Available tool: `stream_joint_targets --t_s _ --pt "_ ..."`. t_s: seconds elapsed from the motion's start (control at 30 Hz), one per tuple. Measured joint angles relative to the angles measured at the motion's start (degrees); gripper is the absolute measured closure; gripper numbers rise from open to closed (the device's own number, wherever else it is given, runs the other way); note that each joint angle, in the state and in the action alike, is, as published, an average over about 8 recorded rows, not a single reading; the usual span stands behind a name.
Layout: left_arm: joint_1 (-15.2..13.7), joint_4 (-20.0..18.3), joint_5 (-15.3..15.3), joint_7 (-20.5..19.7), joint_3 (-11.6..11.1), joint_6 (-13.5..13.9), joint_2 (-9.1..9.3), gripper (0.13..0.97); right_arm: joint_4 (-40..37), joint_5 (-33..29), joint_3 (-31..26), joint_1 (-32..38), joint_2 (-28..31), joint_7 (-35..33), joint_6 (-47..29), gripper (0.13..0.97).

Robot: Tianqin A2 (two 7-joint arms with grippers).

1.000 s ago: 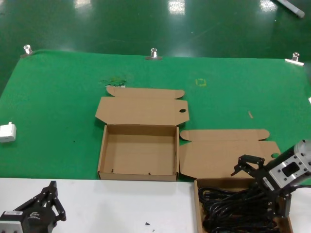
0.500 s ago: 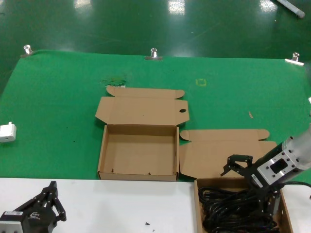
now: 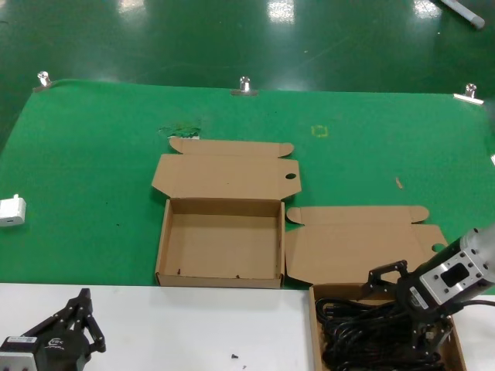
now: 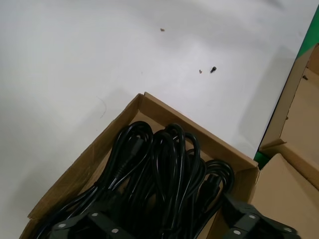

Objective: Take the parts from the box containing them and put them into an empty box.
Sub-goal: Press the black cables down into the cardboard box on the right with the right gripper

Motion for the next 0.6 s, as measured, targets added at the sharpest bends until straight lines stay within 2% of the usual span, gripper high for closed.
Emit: stream_joint_targets --t_s 0.1,0.6 --pt "0.0 0.0 0.0 0.0 0.0 0.0 0.0 0.958 0.0 0.1 0.1 -0.2 0.3 0.0 0.1 0.34" --pt "0.0 0.0 0.0 0.0 0.0 0.0 0.0 0.958 0.4 0.1 0.3 -0.5 0.2 0.5 0.4 0.691"
